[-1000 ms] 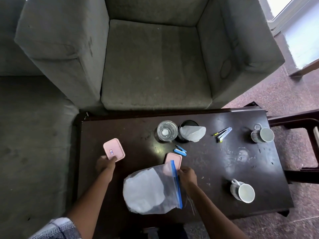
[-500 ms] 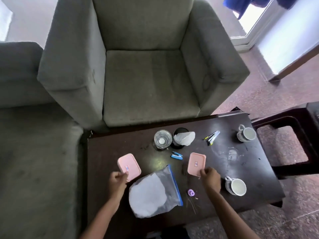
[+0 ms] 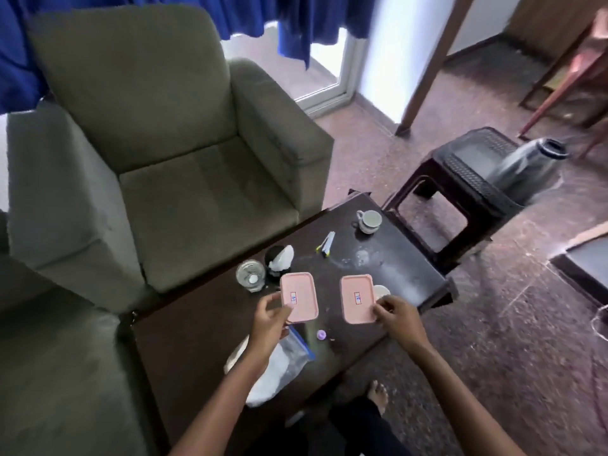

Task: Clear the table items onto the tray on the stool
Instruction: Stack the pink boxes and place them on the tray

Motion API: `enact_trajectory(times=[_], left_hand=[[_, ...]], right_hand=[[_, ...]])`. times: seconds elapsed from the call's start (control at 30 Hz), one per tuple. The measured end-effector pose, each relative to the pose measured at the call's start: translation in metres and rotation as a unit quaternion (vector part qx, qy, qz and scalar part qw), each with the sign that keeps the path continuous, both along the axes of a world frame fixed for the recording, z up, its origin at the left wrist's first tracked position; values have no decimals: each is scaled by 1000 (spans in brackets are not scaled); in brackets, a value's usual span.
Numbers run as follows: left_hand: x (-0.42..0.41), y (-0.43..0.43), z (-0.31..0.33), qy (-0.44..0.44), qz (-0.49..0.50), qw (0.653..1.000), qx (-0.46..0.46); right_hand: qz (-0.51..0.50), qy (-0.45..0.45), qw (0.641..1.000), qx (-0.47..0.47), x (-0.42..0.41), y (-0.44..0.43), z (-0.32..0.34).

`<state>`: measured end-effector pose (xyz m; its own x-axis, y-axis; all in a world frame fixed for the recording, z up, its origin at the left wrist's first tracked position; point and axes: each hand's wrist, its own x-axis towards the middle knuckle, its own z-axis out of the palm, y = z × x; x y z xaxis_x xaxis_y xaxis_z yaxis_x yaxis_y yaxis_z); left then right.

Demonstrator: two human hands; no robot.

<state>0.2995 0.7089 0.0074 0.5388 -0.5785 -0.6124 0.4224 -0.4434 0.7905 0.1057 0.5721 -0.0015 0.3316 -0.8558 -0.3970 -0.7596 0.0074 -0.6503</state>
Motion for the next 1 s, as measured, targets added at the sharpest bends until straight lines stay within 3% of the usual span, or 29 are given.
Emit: enact_trajectory(times=[0.23,0.57,0.87,1.0], left_hand=[[-90,-101,22,-36,-56,998,-15],[-256,-243,42,47,-117,990,-57],[-282,-358,40,44,-108,990,-79],[-278,-422,32,61,-74,993,-76]], right_hand=[[-9,-28,1000,-6,-102,-60,31],[-105,-103,989,-5,-269,-175,70],[-224,-269,937,4,-302,-287,84],[-230,-313,921,22,-313,-361,89]])
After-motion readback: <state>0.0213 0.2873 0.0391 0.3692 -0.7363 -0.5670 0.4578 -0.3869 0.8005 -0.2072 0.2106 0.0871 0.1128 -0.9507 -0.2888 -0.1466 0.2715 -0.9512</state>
